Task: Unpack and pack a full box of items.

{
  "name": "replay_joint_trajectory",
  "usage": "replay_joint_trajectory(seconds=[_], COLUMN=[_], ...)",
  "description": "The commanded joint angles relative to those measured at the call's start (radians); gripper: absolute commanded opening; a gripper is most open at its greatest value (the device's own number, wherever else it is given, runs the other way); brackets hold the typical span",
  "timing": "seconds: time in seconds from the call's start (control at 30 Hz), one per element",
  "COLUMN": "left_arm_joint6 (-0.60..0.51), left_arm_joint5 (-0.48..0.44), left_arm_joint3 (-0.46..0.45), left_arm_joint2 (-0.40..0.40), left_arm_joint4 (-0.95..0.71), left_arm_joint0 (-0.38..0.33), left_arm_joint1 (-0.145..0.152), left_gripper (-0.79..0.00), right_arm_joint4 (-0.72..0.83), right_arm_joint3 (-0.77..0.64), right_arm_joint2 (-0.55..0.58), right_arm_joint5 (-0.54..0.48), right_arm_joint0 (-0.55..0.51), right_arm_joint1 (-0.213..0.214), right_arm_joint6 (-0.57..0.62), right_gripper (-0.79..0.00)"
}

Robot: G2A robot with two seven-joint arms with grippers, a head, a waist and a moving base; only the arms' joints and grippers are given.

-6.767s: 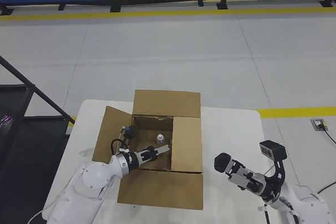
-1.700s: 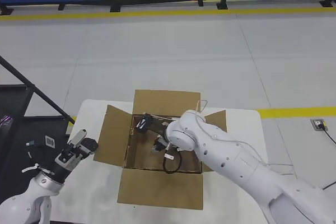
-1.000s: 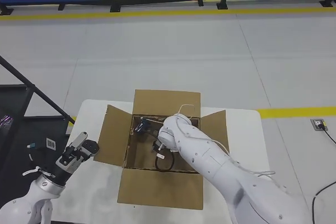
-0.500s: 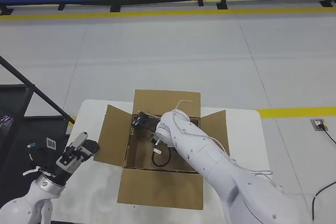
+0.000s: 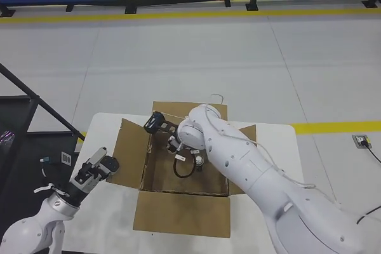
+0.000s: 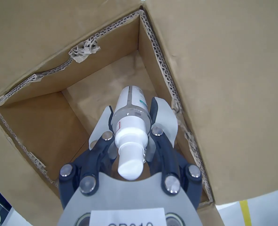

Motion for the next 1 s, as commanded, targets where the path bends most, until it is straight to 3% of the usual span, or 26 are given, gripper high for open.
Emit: replay_joint_trajectory(seconds=[0.0, 0.13, 0.27, 0.37, 0.5, 0.63, 0.73, 0.83, 0.97], left_arm_joint6=[-0.008, -0.019, -0.022, -0.026, -0.035, -0.035, -0.035, -0.035, -0.035], left_arm_joint5=[0.002, 0.004, 0.007, 0.008, 0.011, 0.011, 0.011, 0.011, 0.011], left_arm_joint3=[0.004, 0.010, 0.015, 0.022, 0.031, 0.031, 0.031, 0.031, 0.031], left_arm_joint2=[0.012, 0.039, 0.057, 0.066, 0.078, 0.078, 0.078, 0.078, 0.078], left_arm_joint4=[-0.002, 0.009, 0.007, 0.005, 0.003, 0.003, 0.003, 0.003, 0.003], left_arm_joint0=[-0.009, -0.027, -0.045, -0.058, -0.072, -0.072, -0.072, -0.072, -0.072], left_arm_joint1=[0.001, 0.003, 0.005, 0.007, 0.009, 0.009, 0.009, 0.009, 0.009], left_gripper=[0.000, 0.000, 0.000, 0.000, 0.000, 0.000, 0.000, 0.000, 0.000], right_arm_joint4=[-0.020, -0.125, -0.332, -0.463, -0.598, -0.716, -0.719, -0.773, -0.731], right_arm_joint3=[-0.114, -0.475, -0.984, -1.273, -1.499, -1.624, -1.673, -1.639, -1.530], right_arm_joint2=[0.040, 0.181, 0.389, 0.532, 0.683, 0.825, 0.927, 1.004, 1.054], right_arm_joint5=[0.075, 0.190, 0.288, 0.295, 0.314, 0.359, 0.374, 0.374, 0.346], right_arm_joint0=[-0.025, -0.156, -0.420, -0.617, -0.812, -0.962, -1.032, -1.078, -1.067], right_arm_joint1=[0.040, 0.156, 0.276, 0.330, 0.368, 0.390, 0.398, 0.405, 0.409], right_arm_joint6=[0.058, 0.203, 0.435, 0.541, 0.555, 0.555, 0.552, 0.555, 0.555], right_gripper=[-0.785, -0.785, -0.785, -0.785, -0.785, -0.785, -0.785, -0.785, -0.785])
